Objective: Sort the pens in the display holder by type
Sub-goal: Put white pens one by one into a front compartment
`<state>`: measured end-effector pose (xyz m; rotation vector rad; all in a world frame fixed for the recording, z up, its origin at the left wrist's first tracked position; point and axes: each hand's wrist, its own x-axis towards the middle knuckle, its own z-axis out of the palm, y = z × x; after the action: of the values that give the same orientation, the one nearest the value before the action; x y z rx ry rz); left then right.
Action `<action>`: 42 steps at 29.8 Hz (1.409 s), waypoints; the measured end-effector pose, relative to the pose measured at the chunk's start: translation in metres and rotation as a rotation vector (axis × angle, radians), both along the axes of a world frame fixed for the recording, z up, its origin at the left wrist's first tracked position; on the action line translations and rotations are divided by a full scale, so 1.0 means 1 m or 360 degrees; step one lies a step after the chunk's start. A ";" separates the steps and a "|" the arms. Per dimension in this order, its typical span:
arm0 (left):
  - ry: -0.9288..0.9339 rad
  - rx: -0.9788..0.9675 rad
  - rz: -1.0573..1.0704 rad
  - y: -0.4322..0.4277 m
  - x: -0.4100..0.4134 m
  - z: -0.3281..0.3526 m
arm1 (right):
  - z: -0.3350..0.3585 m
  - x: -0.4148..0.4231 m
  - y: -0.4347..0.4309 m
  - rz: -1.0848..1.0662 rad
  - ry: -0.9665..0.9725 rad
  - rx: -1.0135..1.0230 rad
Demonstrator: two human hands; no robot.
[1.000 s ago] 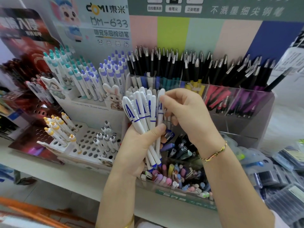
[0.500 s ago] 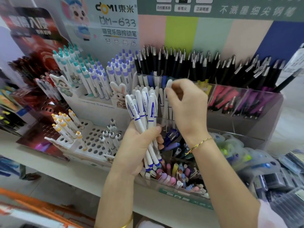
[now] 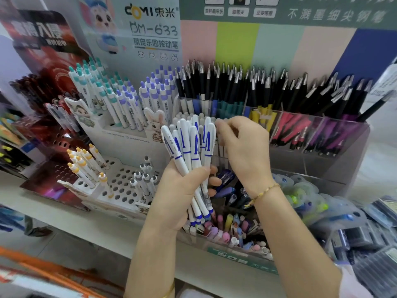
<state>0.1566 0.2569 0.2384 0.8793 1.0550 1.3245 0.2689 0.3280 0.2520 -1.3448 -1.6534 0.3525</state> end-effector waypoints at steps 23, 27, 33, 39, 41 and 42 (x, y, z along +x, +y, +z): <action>0.0100 0.0055 0.0249 0.003 -0.001 -0.001 | 0.027 0.013 0.001 -0.0057 0.0488 0.0564; 0.0088 0.0076 0.0194 0.003 0.002 -0.001 | 0.004 0.003 0.006 -0.0108 -0.0079 0.0443; 0.0052 0.0058 0.0147 0.002 0.001 -0.003 | -0.018 -0.003 0.006 -0.0147 -0.0304 0.0190; 0.0063 0.0048 0.0119 0.002 0.002 -0.003 | -0.015 -0.001 0.004 -0.0130 -0.0187 0.0129; 0.0051 0.0044 0.0112 0.002 0.004 -0.003 | -0.008 0.002 -0.001 -0.0102 -0.0063 0.0203; 0.0049 0.0046 0.0109 0.003 0.005 -0.003 | -0.004 0.003 -0.004 -0.0034 0.0027 0.0215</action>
<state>0.1614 0.2597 0.2356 0.8945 1.1009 1.3897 0.2721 0.3241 0.2483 -1.2545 -1.6182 0.2344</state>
